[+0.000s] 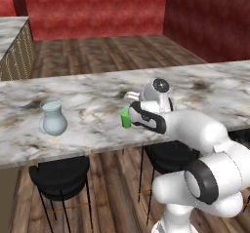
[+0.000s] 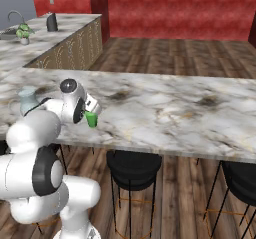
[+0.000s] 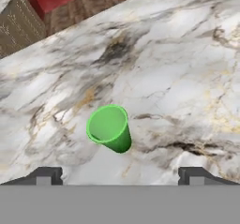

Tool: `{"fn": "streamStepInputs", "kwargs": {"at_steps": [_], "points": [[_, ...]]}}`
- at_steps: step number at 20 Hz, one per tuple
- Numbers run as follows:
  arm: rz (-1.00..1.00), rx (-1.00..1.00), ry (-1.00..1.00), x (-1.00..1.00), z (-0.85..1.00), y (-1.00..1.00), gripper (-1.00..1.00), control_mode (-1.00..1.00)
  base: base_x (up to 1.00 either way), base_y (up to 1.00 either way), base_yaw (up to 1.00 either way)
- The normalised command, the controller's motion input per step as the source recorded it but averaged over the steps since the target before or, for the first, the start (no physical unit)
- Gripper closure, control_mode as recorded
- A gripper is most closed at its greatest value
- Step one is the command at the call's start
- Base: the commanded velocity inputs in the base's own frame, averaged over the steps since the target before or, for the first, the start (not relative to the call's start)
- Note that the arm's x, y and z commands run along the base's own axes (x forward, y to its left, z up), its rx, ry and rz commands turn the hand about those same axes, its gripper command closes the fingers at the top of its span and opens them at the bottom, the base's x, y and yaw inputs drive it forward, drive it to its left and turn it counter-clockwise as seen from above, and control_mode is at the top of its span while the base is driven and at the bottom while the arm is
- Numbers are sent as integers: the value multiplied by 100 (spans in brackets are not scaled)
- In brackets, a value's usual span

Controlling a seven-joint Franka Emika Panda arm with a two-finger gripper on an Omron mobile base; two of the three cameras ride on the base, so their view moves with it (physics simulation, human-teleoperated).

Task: Place the pitcher and cup on the dining counter for serving.

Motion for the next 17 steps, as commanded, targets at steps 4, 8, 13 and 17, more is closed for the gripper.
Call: {"fn": "streamStepInputs", "kwargs": {"at_steps": [4,8,13,17], "points": [[4,-4,-50,-100,46,20,-100,-100,0,0,0],[4,-6,-46,-100,70,36,-100,-100,0,0,0],[4,-20,-60,-100,84,65,-100,-100,0,0,0],[0,-4,-20,-20,9,3,-100,-100,0,0,0]]}}
